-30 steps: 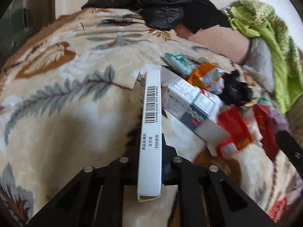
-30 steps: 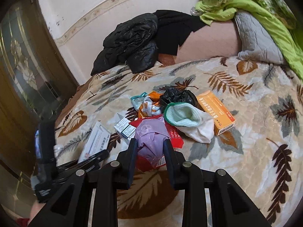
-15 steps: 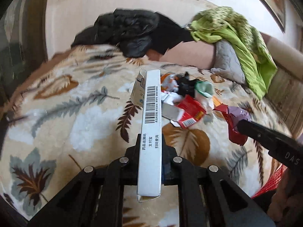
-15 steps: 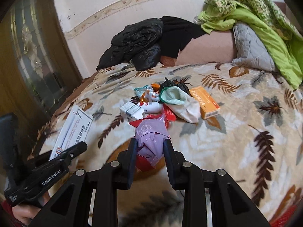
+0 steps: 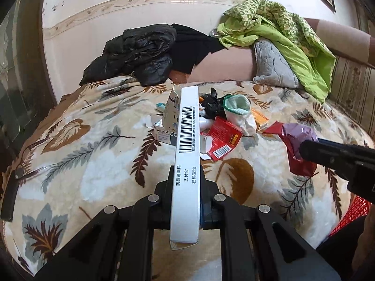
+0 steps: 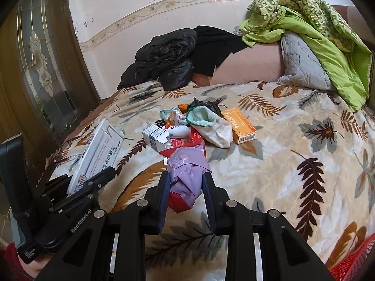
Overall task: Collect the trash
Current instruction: 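Carry the box and bag over the red wastebasket and open both tools, then move both open tools back toward the trash on the bedspread, then grasp the mint-green and white cloth with the right tool while the left grasps a white-green medicine box, then carry the box and cloth over the red wastebasket and open both tools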
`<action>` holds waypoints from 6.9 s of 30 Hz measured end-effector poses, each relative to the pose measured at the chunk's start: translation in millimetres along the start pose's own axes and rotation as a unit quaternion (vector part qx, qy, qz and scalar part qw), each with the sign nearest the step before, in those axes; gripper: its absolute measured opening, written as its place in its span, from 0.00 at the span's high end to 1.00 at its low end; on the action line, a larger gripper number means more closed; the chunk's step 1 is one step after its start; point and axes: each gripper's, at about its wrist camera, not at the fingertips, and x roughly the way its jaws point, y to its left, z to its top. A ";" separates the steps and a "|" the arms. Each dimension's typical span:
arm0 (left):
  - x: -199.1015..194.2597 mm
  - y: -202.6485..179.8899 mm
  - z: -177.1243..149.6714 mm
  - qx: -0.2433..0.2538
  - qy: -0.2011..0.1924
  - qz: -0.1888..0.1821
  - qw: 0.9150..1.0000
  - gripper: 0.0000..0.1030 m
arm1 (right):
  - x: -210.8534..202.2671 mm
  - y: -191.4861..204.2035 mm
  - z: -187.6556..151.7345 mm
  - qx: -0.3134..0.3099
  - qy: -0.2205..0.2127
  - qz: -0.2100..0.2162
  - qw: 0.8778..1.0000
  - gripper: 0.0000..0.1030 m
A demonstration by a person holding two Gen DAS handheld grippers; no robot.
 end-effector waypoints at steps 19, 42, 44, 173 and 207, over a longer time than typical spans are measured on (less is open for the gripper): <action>6.1 0.8 -0.5 0.008 0.005 0.011 1.000 0.87 | 4.0 -0.4 1.7 0.008 0.002 0.007 1.000 0.70; 4.8 -2.1 -1.1 0.008 0.005 0.013 1.000 0.87 | 3.5 -1.6 2.5 0.008 0.002 0.007 1.000 0.70; 4.6 -2.1 -1.0 0.009 0.005 0.013 1.000 0.87 | 3.4 -1.7 2.5 0.009 0.002 0.007 1.000 0.70; 171.9 62.5 67.1 -0.239 0.205 -0.014 0.949 0.43 | 46.7 -55.2 83.9 0.091 -0.077 -0.032 0.992 0.95; -17.9 24.6 15.2 -0.054 -0.048 0.005 0.997 0.54 | -14.0 9.6 15.4 -0.001 -0.072 0.010 0.997 0.95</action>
